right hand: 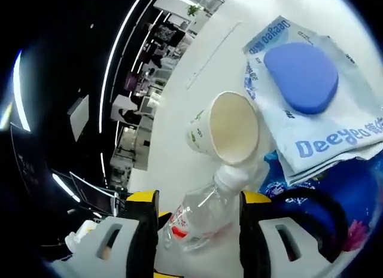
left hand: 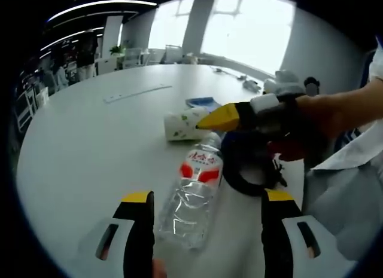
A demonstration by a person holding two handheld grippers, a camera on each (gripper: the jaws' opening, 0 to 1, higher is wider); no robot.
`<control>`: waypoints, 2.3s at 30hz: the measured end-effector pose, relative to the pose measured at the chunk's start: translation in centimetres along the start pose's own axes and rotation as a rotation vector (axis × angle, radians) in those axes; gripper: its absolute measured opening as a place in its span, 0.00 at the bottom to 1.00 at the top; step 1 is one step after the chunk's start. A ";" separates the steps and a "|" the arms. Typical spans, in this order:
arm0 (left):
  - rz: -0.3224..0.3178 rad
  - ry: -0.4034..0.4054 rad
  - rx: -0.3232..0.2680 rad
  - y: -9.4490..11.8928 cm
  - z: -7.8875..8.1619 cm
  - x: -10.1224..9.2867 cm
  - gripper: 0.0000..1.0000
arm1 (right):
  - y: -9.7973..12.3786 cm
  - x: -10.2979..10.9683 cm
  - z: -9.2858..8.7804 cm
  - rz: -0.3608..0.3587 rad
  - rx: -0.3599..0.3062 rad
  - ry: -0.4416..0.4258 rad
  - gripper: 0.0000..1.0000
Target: Arrange the tabletop items into an orderly group along one side of the table until the central work area is clear of visible clutter.
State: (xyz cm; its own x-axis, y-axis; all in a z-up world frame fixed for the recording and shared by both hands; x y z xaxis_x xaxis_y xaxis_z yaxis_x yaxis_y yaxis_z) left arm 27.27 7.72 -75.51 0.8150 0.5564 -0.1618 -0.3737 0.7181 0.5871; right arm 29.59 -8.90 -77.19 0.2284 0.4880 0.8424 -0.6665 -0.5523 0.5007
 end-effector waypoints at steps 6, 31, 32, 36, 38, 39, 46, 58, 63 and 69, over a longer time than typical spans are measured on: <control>0.003 0.008 -0.004 -0.4 -0.1 0.1 0.69 | -0.7 0.4 0.2 -0.093 -0.002 -0.035 0.46; -0.015 0.037 -0.015 -1.1 -0.8 0.6 0.63 | -1.4 0.3 0.1 -0.310 -0.105 -0.171 0.27; -0.018 0.037 -0.013 -1.1 -0.9 0.6 0.62 | -1.4 0.2 0.1 -0.308 -0.105 -0.177 0.25; -0.028 0.028 0.008 -1.5 -1.5 0.2 0.61 | -1.3 0.2 0.2 -0.306 -0.116 -0.176 0.22; -0.035 0.034 0.012 -1.6 -1.8 0.1 0.60 | -1.4 0.2 0.3 -0.299 -0.120 -0.145 0.21; -0.036 0.036 0.013 -1.6 -1.8 0.1 0.60 | -1.4 0.2 0.3 -0.294 -0.119 -0.136 0.20; -0.044 0.054 0.014 -1.9 -2.1 -0.2 0.59 | -1.2 -0.4 0.1 -0.238 -0.152 -0.167 0.18; -0.052 0.064 0.028 -2.2 -2.6 -0.7 0.57 | -0.5 -0.3 -0.2 -0.118 -0.184 -0.149 0.18; -0.054 0.064 0.027 -2.3 -2.5 -0.8 0.57 | -0.4 0.3 0.0 -0.077 -0.183 -0.114 0.17; -0.056 0.073 0.025 -2.4 -2.5 -0.8 0.55 | -0.3 1.7 0.0 -0.007 -0.173 -0.019 0.17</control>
State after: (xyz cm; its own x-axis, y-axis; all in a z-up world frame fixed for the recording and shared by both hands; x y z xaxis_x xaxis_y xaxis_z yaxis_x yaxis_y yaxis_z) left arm 26.42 6.62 -78.74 0.7996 0.5454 -0.2514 -0.3167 0.7387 0.5950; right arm 30.21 -7.91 -75.93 0.2460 0.4774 0.8436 -0.7768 -0.4234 0.4661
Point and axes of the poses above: the point that each gripper's makers call its tool centre point, and the gripper's own axes: y roughly backward along the fingers, x roughly to its left, z roughly out of its top, the point moved 8 cm from there along y, roughly backward along the fingers, and after that the axes turned 5 degrees about -y, right-handed, at the moved point
